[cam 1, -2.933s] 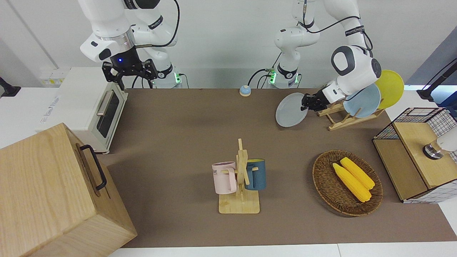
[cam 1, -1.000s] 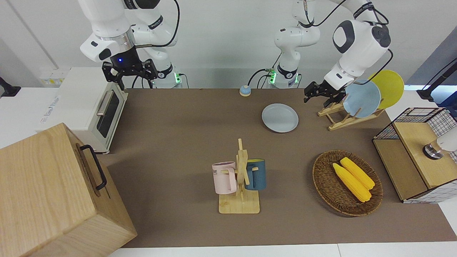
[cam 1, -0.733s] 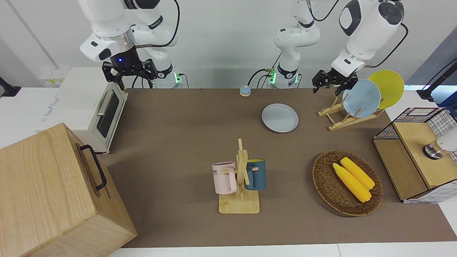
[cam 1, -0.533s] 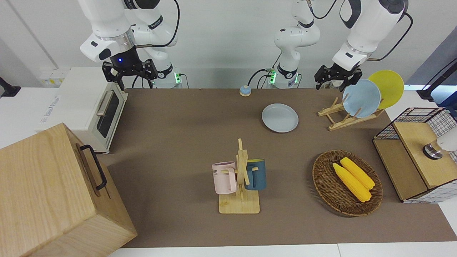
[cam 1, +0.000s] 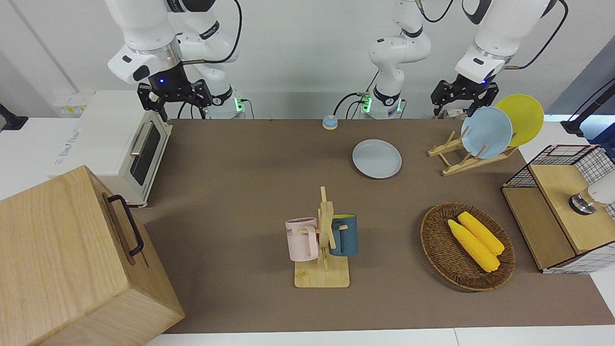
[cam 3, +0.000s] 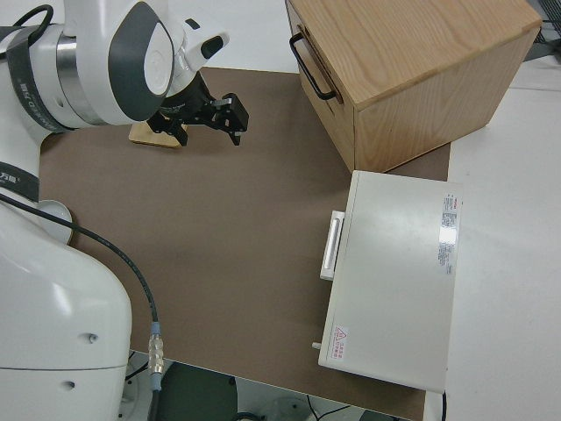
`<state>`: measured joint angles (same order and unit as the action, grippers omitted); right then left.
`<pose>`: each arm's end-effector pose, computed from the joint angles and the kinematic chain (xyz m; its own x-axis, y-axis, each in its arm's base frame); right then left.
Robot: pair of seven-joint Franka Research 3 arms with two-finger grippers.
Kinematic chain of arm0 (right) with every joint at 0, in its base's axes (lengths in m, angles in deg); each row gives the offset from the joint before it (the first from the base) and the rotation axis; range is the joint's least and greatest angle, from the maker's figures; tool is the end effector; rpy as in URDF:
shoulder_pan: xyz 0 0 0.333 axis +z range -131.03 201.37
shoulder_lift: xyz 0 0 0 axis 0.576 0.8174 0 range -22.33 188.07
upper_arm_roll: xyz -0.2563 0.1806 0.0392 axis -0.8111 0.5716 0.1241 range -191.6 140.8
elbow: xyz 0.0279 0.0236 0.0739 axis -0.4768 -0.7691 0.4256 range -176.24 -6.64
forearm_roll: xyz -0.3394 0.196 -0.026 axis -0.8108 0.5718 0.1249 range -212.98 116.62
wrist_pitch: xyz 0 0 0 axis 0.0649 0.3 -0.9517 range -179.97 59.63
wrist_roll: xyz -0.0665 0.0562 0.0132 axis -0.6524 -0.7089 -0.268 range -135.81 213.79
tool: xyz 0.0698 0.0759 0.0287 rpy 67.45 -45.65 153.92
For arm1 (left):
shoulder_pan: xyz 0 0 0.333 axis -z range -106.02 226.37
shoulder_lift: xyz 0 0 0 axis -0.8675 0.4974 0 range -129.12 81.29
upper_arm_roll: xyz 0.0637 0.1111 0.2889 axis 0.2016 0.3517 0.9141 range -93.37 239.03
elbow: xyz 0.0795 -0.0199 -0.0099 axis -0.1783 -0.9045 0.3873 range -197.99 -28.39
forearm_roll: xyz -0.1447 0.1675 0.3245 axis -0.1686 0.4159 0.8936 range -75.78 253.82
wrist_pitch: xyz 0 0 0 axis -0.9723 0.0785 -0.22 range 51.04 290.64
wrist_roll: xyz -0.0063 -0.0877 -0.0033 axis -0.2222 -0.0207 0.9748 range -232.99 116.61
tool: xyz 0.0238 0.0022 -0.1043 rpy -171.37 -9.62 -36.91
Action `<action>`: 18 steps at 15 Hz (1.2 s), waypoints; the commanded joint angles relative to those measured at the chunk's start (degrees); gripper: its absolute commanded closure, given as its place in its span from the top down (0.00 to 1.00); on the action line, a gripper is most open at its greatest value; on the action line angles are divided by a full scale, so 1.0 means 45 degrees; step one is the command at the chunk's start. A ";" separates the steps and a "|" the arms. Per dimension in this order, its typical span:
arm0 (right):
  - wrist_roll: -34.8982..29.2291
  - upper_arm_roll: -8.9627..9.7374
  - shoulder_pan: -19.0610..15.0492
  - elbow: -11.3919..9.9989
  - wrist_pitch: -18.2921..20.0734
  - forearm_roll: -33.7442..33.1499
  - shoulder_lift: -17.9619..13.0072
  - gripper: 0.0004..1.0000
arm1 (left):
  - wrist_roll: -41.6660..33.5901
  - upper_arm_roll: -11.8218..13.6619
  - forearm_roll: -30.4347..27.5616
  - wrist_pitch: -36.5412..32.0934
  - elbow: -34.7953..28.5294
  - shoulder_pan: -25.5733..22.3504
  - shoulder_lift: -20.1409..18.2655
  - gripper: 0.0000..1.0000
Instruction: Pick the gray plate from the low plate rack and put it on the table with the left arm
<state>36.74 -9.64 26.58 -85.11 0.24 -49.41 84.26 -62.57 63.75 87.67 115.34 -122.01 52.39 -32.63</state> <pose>0.5488 0.0644 0.6429 0.9959 0.0839 -0.0326 0.0844 -0.9963 0.0161 0.5041 -0.0198 0.6183 0.9946 -0.0964 -0.0387 -0.0964 -0.9953 0.0026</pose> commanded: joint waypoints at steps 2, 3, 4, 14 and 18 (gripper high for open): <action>-0.0165 0.0229 -0.0239 0.0117 0.0185 -0.0019 -0.0034 0.98 | 0.0094 -0.0012 0.0338 0.0986 -0.1119 0.0128 -0.0191 0.99; -0.0165 0.0229 -0.0259 0.0117 0.0165 -0.0019 -0.0034 0.98 | -0.0061 -0.0012 0.0338 0.1726 -0.1918 0.0128 -0.0638 0.99; -0.0165 0.0229 -0.0259 0.0117 0.0185 -0.0019 -0.0034 0.98 | -0.0526 0.0104 0.0203 0.2642 -0.2932 0.0108 -0.1164 1.00; -0.0165 0.0229 -0.0239 0.0117 0.0185 -0.0019 -0.0015 0.98 | -0.0649 0.0124 -0.0033 0.1480 -0.1926 0.0108 -0.1072 1.00; -0.0165 0.0229 -0.0239 0.0117 0.0165 -0.0019 -0.0034 0.98 | -0.0590 0.0066 -0.0033 0.1304 -0.1907 0.0128 -0.1072 1.00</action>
